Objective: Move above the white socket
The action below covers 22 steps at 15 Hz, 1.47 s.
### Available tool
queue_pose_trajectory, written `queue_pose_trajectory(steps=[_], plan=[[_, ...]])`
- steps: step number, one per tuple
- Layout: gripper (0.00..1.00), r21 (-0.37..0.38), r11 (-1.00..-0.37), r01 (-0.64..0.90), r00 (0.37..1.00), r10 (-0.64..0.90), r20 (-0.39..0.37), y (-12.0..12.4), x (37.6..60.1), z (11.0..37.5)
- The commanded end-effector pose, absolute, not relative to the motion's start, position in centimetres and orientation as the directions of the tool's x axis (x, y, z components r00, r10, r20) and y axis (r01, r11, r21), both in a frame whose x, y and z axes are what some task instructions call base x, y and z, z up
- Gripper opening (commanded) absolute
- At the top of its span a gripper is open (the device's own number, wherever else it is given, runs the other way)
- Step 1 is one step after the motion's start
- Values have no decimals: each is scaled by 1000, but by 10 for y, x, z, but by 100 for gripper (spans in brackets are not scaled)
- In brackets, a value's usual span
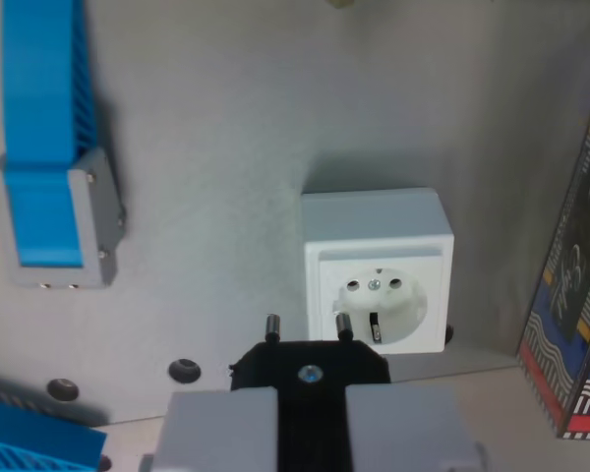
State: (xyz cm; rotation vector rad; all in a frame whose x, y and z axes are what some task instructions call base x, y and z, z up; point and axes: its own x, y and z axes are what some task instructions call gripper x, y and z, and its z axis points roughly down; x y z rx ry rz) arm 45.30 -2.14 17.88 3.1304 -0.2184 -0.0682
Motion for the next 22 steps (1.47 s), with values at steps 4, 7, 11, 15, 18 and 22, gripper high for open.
queue_pose_trajectory(steps=[4,7,11,15,18,22], plan=[[0,-18,-994,-110,990,-111,82,-32,431,158],[0,-17,-994,-107,991,-108,76,-35,424,147],[0,-17,-994,-107,992,-108,64,-39,416,131],[0,-22,-994,-105,993,-107,58,-43,409,119],[0,-28,-994,-107,992,-109,60,-45,404,112],[0,-33,-994,-104,992,-106,67,-47,399,108]])
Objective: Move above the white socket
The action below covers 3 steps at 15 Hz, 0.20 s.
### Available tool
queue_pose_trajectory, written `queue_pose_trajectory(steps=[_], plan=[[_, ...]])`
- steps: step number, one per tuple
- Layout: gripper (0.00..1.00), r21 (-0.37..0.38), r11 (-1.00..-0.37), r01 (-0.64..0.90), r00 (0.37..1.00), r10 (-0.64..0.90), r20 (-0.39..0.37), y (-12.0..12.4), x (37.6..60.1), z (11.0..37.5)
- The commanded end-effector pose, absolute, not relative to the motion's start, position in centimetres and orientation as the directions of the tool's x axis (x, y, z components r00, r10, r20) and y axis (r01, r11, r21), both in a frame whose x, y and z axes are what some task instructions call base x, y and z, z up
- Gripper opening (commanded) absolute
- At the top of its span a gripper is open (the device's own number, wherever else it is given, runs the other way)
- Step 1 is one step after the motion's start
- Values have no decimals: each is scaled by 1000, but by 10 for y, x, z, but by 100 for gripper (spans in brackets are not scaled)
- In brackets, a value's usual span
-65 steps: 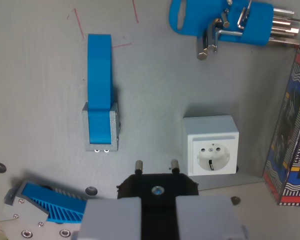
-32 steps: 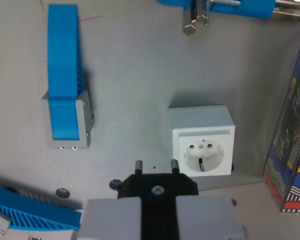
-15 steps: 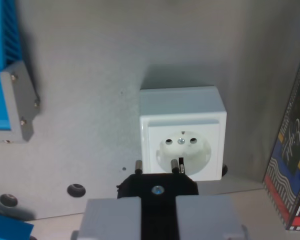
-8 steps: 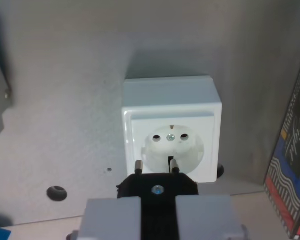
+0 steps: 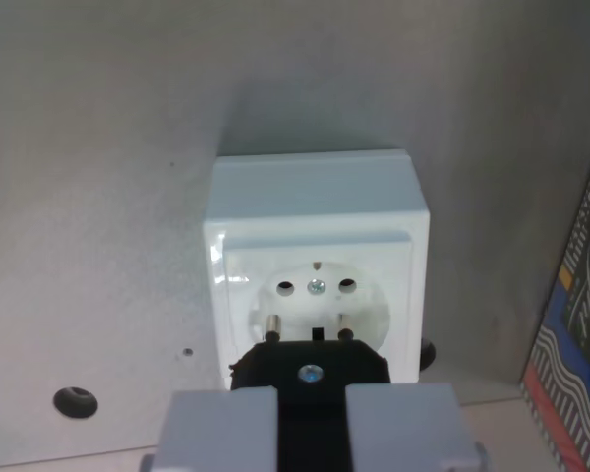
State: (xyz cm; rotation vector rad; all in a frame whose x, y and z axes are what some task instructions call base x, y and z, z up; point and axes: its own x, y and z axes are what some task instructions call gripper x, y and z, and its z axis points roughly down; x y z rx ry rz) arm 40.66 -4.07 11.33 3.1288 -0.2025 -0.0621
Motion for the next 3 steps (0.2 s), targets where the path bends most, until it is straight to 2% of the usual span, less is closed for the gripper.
queue_pose_trajectory(steps=[1,3], plan=[[0,-33,-994,-104,992,-106,70,-47,397,107],[0,-34,-994,-104,991,-106,75,-47,395,106]])
